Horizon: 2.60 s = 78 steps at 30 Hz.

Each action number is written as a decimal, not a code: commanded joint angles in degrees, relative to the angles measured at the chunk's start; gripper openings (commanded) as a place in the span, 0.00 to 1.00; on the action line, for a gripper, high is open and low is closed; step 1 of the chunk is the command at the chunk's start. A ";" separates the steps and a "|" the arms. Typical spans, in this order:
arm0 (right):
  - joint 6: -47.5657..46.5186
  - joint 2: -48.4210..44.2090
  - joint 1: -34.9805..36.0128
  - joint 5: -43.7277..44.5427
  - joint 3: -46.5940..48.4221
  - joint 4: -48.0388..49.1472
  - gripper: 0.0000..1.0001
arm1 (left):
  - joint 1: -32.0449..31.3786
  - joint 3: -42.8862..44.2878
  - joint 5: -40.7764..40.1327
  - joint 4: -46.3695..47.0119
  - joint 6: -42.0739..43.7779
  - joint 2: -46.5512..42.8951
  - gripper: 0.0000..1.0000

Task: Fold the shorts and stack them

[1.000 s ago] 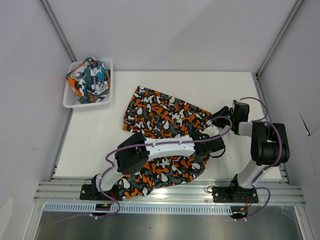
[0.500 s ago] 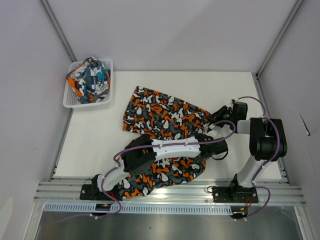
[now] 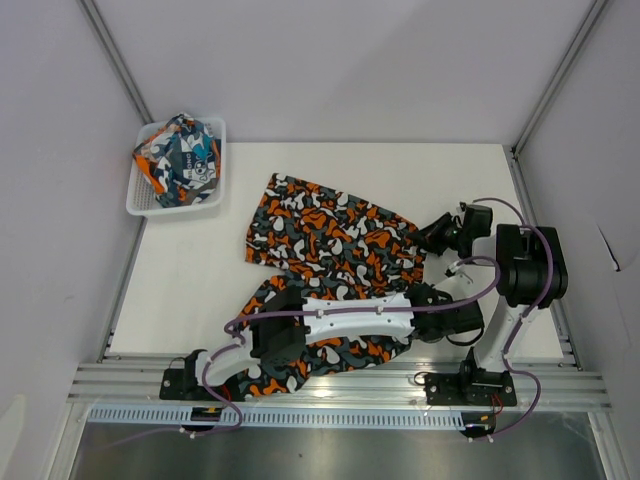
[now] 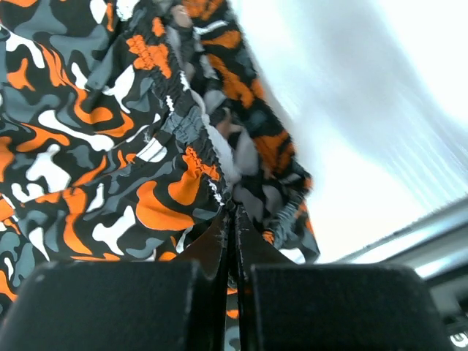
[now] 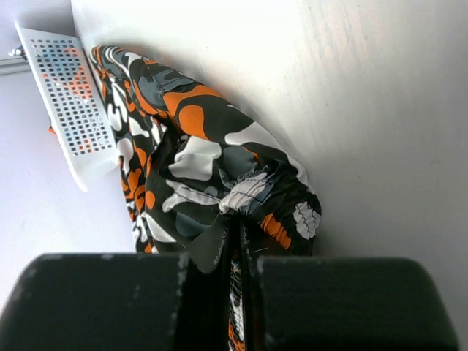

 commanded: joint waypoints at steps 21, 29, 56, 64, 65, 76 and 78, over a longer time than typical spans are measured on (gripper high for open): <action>-0.87 3.20 -4.32 -5.46 7.92 2.20 0.14 | -7.10 -5.72 12.05 17.19 7.22 -1.79 0.29; -1.48 2.68 -4.67 -6.43 8.45 1.32 0.41 | -6.84 -10.93 11.98 18.44 6.52 -7.51 0.82; -17.74 -37.21 0.42 12.28 -8.06 -38.03 0.73 | 18.55 -57.95 23.76 33.11 0.54 -51.64 0.97; -18.10 -46.28 15.36 31.26 -8.16 -49.65 0.90 | 27.61 -65.85 23.67 31.79 -0.43 -59.81 0.97; -17.23 -46.28 16.59 33.80 -8.07 -51.57 0.90 | 28.14 -66.39 23.32 31.62 -0.34 -60.86 0.97; -2.04 -52.61 29.78 47.16 -15.62 -56.86 0.39 | 38.76 -74.73 27.79 31.34 1.33 -68.95 0.98; 0.09 -52.61 30.31 48.23 -18.34 -55.82 0.36 | 40.00 -75.71 27.97 31.53 1.51 -69.57 0.98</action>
